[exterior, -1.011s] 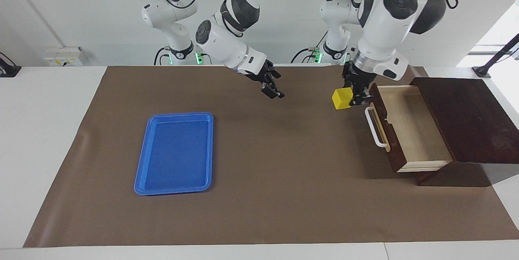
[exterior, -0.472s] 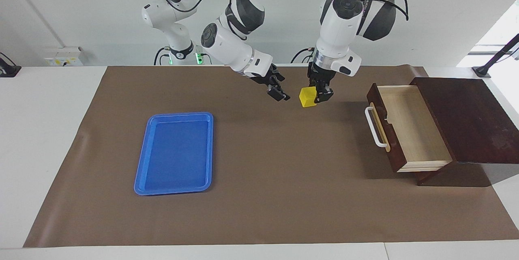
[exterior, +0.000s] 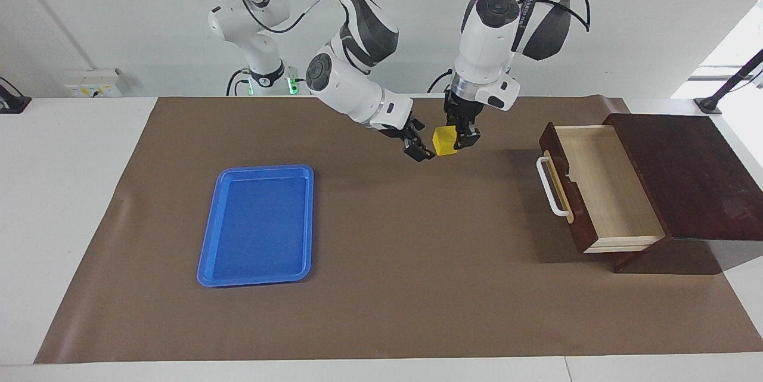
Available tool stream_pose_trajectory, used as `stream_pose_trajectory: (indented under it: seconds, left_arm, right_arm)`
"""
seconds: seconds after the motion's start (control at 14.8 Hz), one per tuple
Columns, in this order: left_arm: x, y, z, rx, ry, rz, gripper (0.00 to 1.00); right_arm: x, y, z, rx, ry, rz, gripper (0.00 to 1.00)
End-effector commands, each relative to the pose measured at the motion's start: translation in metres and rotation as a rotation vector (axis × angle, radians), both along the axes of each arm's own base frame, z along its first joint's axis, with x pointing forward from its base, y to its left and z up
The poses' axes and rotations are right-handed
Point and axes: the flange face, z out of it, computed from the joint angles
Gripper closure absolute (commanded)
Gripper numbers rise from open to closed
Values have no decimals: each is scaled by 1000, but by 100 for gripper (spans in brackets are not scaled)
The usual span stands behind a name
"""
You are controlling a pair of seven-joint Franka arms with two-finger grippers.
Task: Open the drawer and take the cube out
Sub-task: 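Lift the yellow cube with the left gripper toward the right gripper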
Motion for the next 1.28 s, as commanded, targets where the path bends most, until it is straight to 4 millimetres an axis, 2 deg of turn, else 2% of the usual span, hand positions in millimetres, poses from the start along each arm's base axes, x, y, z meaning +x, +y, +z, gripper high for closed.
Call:
stream_pose_trajectory:
  seconds: [0.0, 0.4, 0.74, 1.08, 1.15, 1.21]
  left_arm:
    - [-10, 4, 3, -20, -11, 15, 100]
    - [-14, -3, 2, -22, -15, 5, 100]
    - [-14, -3, 2, -22, -15, 5, 100]
    - [-15, -3, 2, -23, -16, 5, 100]
    - [-14, -3, 2, -22, -15, 5, 100]
    - [-14, -3, 2, -22, -15, 5, 100]
  right_arm:
    - [10, 9, 2, 0, -14, 22, 0]
    - [8, 14, 7, 15, 23, -1, 0]
    - [-3, 30, 8, 42, 71, -28, 0]
    - [-3, 29, 7, 38, 73, -41, 0]
    - [-3, 30, 8, 41, 73, -43, 10]
    - [-4, 30, 8, 40, 75, -43, 27]
